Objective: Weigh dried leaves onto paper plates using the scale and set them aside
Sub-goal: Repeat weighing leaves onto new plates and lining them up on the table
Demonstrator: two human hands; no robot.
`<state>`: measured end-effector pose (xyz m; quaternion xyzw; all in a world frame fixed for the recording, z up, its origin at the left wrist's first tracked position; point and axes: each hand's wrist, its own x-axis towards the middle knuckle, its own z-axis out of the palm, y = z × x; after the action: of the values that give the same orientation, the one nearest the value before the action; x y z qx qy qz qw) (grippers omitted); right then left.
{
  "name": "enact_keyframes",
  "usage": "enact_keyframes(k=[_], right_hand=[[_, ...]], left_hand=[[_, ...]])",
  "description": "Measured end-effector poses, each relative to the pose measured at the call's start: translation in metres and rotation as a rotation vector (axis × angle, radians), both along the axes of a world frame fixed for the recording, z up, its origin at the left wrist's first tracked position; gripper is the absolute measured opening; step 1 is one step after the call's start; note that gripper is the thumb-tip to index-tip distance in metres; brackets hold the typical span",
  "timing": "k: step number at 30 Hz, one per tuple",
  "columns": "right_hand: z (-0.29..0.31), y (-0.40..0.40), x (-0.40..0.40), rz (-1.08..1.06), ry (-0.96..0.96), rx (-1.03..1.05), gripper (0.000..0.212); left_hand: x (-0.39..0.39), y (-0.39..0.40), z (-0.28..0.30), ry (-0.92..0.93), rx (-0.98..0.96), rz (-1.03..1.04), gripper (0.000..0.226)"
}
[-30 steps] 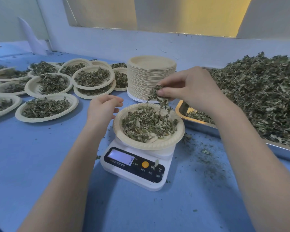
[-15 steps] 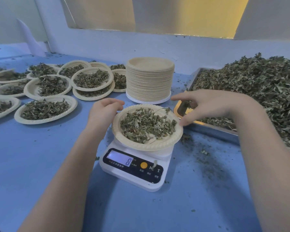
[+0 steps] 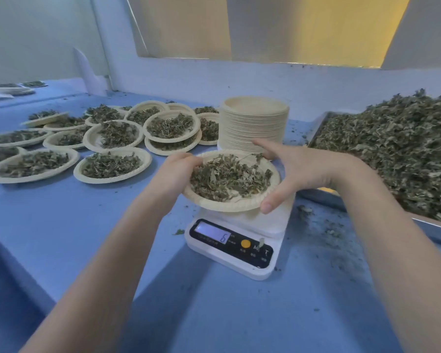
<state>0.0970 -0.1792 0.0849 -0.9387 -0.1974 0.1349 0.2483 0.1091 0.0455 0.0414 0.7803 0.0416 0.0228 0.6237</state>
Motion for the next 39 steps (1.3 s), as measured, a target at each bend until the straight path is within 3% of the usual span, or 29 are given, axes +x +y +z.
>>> enact_keyframes(k=[6, 10, 15, 17, 19, 21, 22, 25, 32, 36, 39], right_hand=[[0.006, 0.013, -0.001, 0.026, 0.013, -0.044, 0.139], [-0.006, 0.003, 0.001, 0.007, 0.092, -0.114, 0.139], [-0.012, -0.014, 0.003, -0.018, 0.124, -0.063, 0.135], [-0.010, -0.028, 0.006, -0.096, 0.090, 0.041, 0.122], [-0.014, -0.046, 0.019, -0.265, -0.069, 0.044, 0.093], [-0.023, -0.062, 0.039, -0.434, -0.240, -0.172, 0.059], [-0.028, -0.067, 0.048, -0.463, -0.253, -0.330, 0.052], [-0.044, -0.072, 0.065, -0.432, -0.086, -0.550, 0.056], [-0.048, -0.071, 0.065, -0.414, -0.242, -0.372, 0.010], [-0.044, -0.072, 0.056, -0.439, -0.244, -0.312, 0.010], [-0.029, -0.076, 0.045, -0.511, -0.305, -0.081, 0.005]], left_hand=[[0.000, 0.012, 0.002, -0.005, 0.011, -0.010, 0.006], [0.000, -0.004, -0.011, 0.054, 0.034, -0.062, 0.044], [0.004, -0.012, -0.020, 0.089, 0.060, -0.056, 0.047], [0.006, -0.012, -0.020, 0.089, 0.048, -0.049, 0.047], [0.007, -0.014, -0.020, 0.078, 0.048, -0.047, 0.045], [0.007, -0.018, -0.022, 0.067, 0.058, -0.052, 0.042], [0.007, -0.021, -0.022, 0.064, 0.067, -0.058, 0.041], [0.008, -0.026, -0.022, 0.044, 0.074, -0.052, 0.036], [0.014, -0.020, -0.020, 0.066, 0.024, 0.104, 0.035], [0.015, -0.018, -0.019, 0.088, -0.062, 0.122, 0.036], [0.014, -0.019, -0.017, 0.084, -0.076, 0.113, 0.038]])
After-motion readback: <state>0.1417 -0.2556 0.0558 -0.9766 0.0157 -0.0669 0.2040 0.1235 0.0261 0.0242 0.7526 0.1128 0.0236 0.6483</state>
